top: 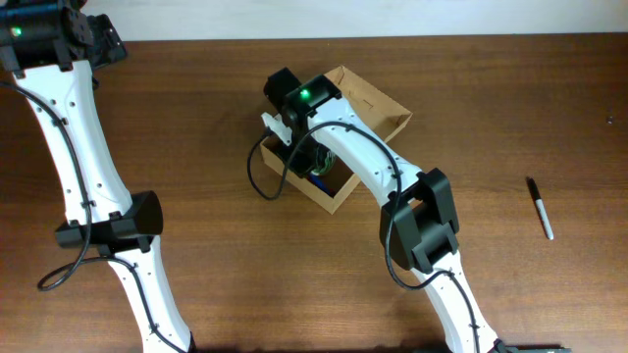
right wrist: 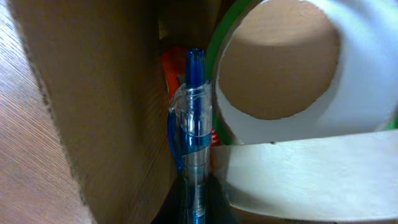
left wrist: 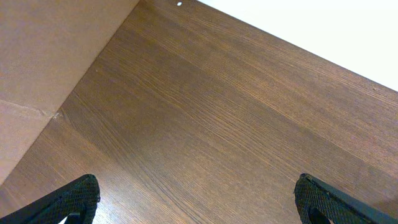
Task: Pack container
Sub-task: 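Carry the blue pen into the box and lower it beside the cutter, then open the right gripper and move it to the black marker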
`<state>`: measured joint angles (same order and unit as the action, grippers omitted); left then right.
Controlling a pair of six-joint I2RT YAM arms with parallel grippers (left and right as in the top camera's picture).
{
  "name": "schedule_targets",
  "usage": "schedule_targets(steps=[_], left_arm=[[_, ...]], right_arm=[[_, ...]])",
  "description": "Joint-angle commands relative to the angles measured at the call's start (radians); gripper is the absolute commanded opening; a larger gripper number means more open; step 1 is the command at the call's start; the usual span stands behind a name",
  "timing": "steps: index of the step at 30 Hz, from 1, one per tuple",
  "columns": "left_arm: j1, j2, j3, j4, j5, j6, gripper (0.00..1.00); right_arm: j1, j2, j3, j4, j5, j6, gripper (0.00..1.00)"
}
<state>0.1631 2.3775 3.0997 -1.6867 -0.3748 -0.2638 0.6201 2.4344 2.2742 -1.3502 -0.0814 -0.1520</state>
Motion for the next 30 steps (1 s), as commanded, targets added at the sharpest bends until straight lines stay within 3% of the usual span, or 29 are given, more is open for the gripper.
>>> schedule_targets(steps=[1, 2, 10, 19, 25, 30], left_arm=[[0.003, -0.027, 0.009, 0.0, -0.007, 0.011, 1.0], [0.003, -0.027, 0.009, 0.0, -0.007, 0.011, 1.0], [0.003, -0.027, 0.009, 0.0, -0.007, 0.011, 1.0], [0.003, -0.027, 0.009, 0.0, -0.007, 0.011, 1.0], [0.003, -0.027, 0.009, 0.0, -0.007, 0.011, 1.0], [0.003, -0.027, 0.009, 0.0, -0.007, 0.011, 1.0]], right_arm=[[0.007, 0.009, -0.006, 0.008, -0.019, 0.01, 0.26], [0.003, 0.008, -0.006, 0.007, -0.019, 0.006, 0.3], [-0.046, -0.074, -0.001, 0.005, -0.004, -0.008, 0.32], [-0.148, -0.41, 0.005, -0.022, 0.103, -0.008, 0.32], [-0.312, -0.617, -0.032, -0.031, 0.199, -0.007, 0.33], [-0.562, -0.784, -0.307, 0.066, 0.231, -0.101, 0.4]])
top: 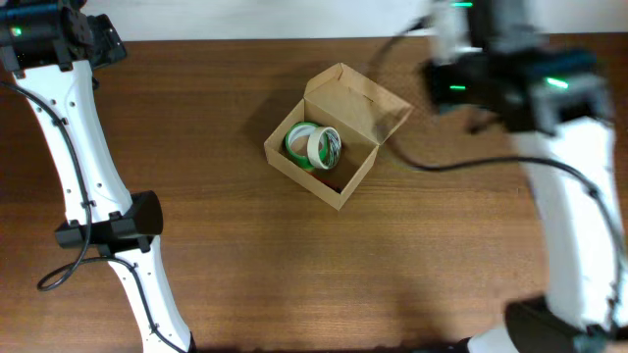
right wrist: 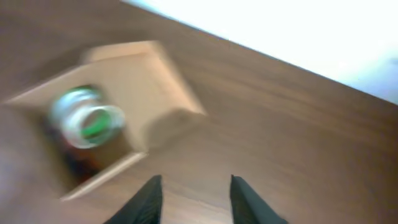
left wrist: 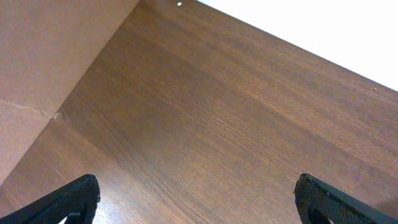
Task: Pack container
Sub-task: 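Open the right gripper and move it to the black marker, then grasp the black marker with the right gripper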
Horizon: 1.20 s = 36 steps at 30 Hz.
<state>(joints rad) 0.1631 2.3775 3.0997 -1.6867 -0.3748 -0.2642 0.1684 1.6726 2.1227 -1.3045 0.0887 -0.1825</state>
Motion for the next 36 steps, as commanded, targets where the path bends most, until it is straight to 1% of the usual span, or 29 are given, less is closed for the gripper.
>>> schedule_targets(steps=[1, 5, 7, 10, 13, 17, 19, 21, 27, 36], left_arm=[[0.003, -0.027, 0.009, 0.0, -0.007, 0.012, 1.0], [0.003, -0.027, 0.009, 0.0, -0.007, 0.012, 1.0], [0.003, -0.027, 0.009, 0.0, -0.007, 0.012, 1.0], [0.003, -0.027, 0.009, 0.0, -0.007, 0.012, 1.0], [0.003, -0.027, 0.009, 0.0, -0.007, 0.012, 1.0], [0.003, -0.027, 0.009, 0.0, -0.007, 0.012, 1.0], [0.003, -0.027, 0.009, 0.0, -0.007, 0.012, 1.0], [0.003, -0.027, 0.009, 0.0, -0.007, 0.012, 1.0], [0.003, -0.027, 0.009, 0.0, -0.007, 0.012, 1.0], [0.003, -0.027, 0.009, 0.0, -0.007, 0.012, 1.0]], right_arm=[[-0.165, -0.051, -0.236, 0.054, 0.079, -0.1, 0.4], [-0.393, -0.129, -0.541, 0.225, 0.1, -0.241, 0.43], [-0.494, -0.133, -0.648, 0.308, 0.066, -0.272, 0.48], [-0.623, -0.113, -0.758, 0.394, -0.087, -0.318, 0.5], [-0.704, -0.077, -0.798, 0.43, -0.169, -0.336, 0.51], [-0.74, -0.014, -0.798, 0.458, -0.168, -0.338, 0.51], [-0.74, 0.029, -0.798, 0.47, -0.169, -0.338, 0.51], [-0.734, 0.079, -0.798, 0.475, -0.167, -0.338, 0.53], [-0.733, 0.227, -0.798, 0.489, -0.125, -0.354, 0.53], [-0.732, 0.342, -0.798, 0.49, -0.098, -0.356, 0.53]])
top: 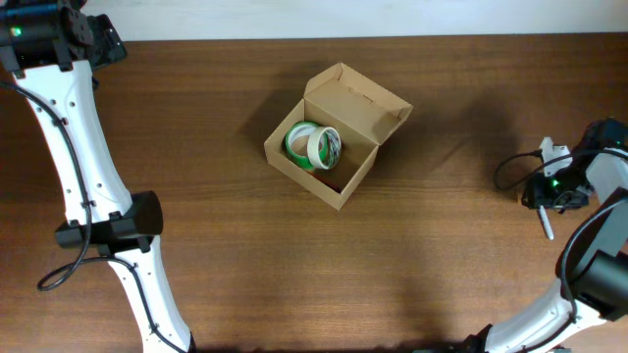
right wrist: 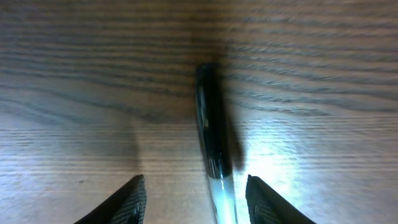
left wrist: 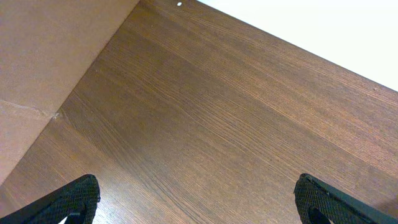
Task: Pack container
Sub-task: 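Grasp the black marker with the right gripper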
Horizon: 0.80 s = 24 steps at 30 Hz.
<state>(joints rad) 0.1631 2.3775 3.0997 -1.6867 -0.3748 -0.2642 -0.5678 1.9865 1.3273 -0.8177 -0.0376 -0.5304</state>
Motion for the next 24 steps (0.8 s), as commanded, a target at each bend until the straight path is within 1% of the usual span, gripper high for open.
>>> schedule_targets(steps=[1, 4, 5, 8, 11, 13, 14, 17, 21, 24], left_arm=[[0.003, -0.027, 0.009, 0.0, -0.007, 0.012, 1.0], [0.003, -0.027, 0.009, 0.0, -0.007, 0.012, 1.0], [0.003, -0.027, 0.009, 0.0, -0.007, 0.012, 1.0], [0.003, -0.027, 0.009, 0.0, -0.007, 0.012, 1.0], [0.003, -0.027, 0.009, 0.0, -0.007, 0.012, 1.0], [0.003, -0.027, 0.009, 0.0, -0.007, 0.012, 1.0], [0.003, -0.027, 0.009, 0.0, -0.007, 0.012, 1.0], [0.003, -0.027, 0.009, 0.0, -0.007, 0.012, 1.0], [0.003, -0.027, 0.009, 0.0, -0.007, 0.012, 1.0], [0.003, -0.027, 0.009, 0.0, -0.007, 0.012, 1.0]], right_arm=[[0.003, 0.032, -0.003, 0.004, 0.04, -0.008, 0.53], [0.003, 0.036, -0.003, 0.011, 0.05, -0.008, 0.53], [0.002, 0.036, -0.003, 0.012, 0.051, -0.008, 0.51], [-0.005, 0.038, -0.003, 0.013, 0.063, -0.007, 0.36], [-0.012, 0.042, -0.003, 0.013, 0.076, 0.014, 0.28], [-0.017, 0.048, -0.003, 0.01, 0.076, 0.015, 0.16], [-0.017, 0.05, -0.003, 0.008, 0.076, 0.016, 0.12], [-0.017, 0.051, -0.003, 0.013, 0.076, 0.039, 0.05], [-0.017, 0.051, 0.001, 0.018, 0.064, 0.074, 0.04], [-0.015, 0.044, 0.043, 0.002, -0.046, 0.106, 0.04]])
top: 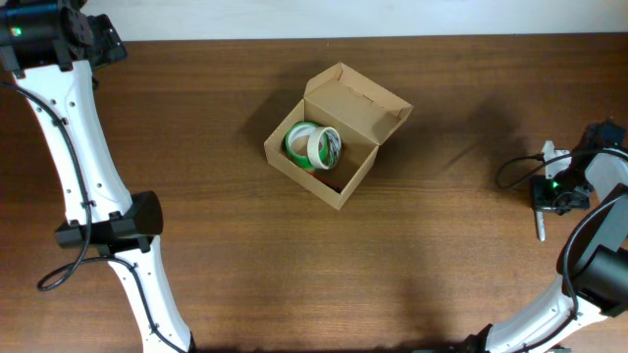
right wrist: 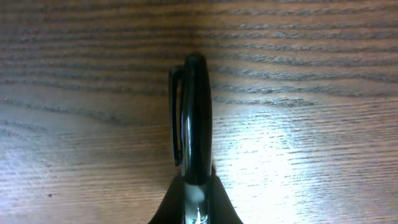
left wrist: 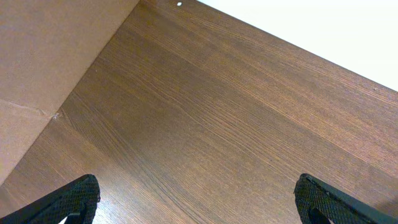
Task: Pack container
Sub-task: 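Grasp the black marker with the right gripper, then carry the black marker into the box and lower it beside the pen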
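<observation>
An open cardboard box [top: 337, 135] stands mid-table with rolls of tape [top: 314, 146] inside. At the far right my right gripper [top: 543, 192] is down on the table, shut on a black-capped pen [right wrist: 194, 118] whose clear barrel runs between the fingers [right wrist: 217, 202]; the pen's grey end [top: 539, 231] sticks out below the gripper in the overhead view. My left gripper [left wrist: 196, 198] is open over bare wood at the table's far left corner, nothing between its fingertips [left wrist: 71, 200].
The box's lid flaps [top: 368, 96] stand open toward the back right. The left arm [top: 83, 147] runs down the table's left side. A brown cardboard-coloured surface [left wrist: 43, 56] fills the left of the left wrist view.
My right gripper was open with the pen lying between its fingers; now the fingers have shut on the pen's barrel. The left arm has not moved.
My right gripper was inside the box with a blue pen beside the tape rolls. Then it was away from the box, empty, swinging to the right. Then it stood open over the black pen at the table's right side, and now it is shut on it.
</observation>
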`<state>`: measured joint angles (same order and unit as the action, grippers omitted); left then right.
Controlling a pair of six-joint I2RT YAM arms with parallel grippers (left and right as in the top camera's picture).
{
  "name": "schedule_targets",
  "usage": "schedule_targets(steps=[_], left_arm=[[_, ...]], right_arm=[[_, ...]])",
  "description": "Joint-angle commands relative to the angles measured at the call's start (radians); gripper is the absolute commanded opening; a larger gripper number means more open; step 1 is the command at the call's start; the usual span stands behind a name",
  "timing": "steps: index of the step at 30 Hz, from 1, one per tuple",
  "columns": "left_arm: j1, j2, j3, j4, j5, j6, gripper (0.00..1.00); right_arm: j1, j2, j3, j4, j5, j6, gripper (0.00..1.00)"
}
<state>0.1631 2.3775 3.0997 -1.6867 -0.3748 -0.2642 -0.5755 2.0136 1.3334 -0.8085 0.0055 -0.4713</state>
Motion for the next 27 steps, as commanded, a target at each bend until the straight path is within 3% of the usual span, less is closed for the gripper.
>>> schedule_targets(steps=[1, 5, 10, 18, 22, 27], left_arm=[[0.003, -0.027, 0.009, 0.0, -0.007, 0.012, 1.0], [0.003, -0.027, 0.009, 0.0, -0.007, 0.012, 1.0], [0.003, -0.027, 0.009, 0.0, -0.007, 0.012, 1.0], [0.003, -0.027, 0.009, 0.0, -0.007, 0.012, 1.0], [0.003, -0.027, 0.009, 0.0, -0.007, 0.012, 1.0], [0.003, -0.027, 0.009, 0.0, -0.007, 0.012, 1.0]], right_arm=[[-0.006, 0.011, 0.061, -0.02, -0.139, 0.056, 0.04], [0.012, -0.019, 0.231, -0.111, -0.206, 0.173, 0.04], [0.062, -0.029, 0.606, -0.36, -0.297, 0.344, 0.04], [0.349, -0.029, 1.168, -0.656, -0.335, 0.323, 0.04], [0.575, -0.029, 1.24, -0.678, -0.285, 0.251, 0.04], [0.842, -0.005, 1.16, -0.66, -0.162, 0.216, 0.03]])
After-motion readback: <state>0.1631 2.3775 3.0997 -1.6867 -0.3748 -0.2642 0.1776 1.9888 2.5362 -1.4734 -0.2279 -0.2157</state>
